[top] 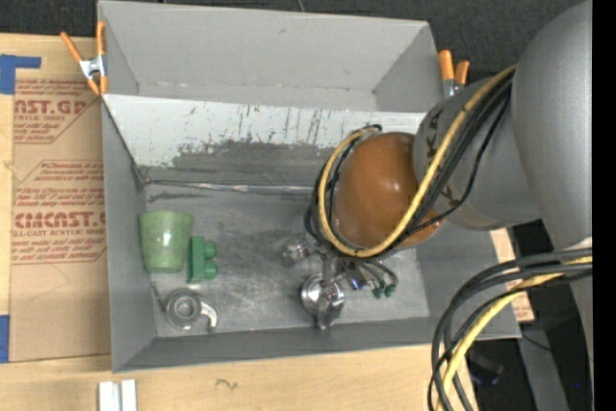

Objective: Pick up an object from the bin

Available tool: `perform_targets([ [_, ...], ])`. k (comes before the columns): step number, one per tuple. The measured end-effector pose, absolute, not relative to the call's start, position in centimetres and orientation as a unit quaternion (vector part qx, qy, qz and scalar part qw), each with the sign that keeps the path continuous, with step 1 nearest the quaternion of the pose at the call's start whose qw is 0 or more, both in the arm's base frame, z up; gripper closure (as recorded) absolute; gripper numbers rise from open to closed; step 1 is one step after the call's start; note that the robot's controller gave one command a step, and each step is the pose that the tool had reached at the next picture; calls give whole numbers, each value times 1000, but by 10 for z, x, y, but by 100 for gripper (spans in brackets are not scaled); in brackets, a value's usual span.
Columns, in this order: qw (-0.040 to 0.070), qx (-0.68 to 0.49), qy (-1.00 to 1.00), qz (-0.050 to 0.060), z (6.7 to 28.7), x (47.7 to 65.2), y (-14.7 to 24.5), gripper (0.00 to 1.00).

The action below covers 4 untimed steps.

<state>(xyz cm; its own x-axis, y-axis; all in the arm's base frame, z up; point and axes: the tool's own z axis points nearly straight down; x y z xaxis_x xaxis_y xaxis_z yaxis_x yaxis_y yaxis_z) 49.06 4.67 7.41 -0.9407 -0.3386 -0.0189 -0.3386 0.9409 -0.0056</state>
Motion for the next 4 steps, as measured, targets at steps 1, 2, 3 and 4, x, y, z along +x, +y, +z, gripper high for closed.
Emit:
perform_targets([
  [1,4,-186,983,-1,72,506,-15,0],
  [2,5,-381,924,0,77,491,52,0],
  [3,3,-384,923,1,71,509,18,0],
  [4,2,-572,820,0,71,488,57,0],
])
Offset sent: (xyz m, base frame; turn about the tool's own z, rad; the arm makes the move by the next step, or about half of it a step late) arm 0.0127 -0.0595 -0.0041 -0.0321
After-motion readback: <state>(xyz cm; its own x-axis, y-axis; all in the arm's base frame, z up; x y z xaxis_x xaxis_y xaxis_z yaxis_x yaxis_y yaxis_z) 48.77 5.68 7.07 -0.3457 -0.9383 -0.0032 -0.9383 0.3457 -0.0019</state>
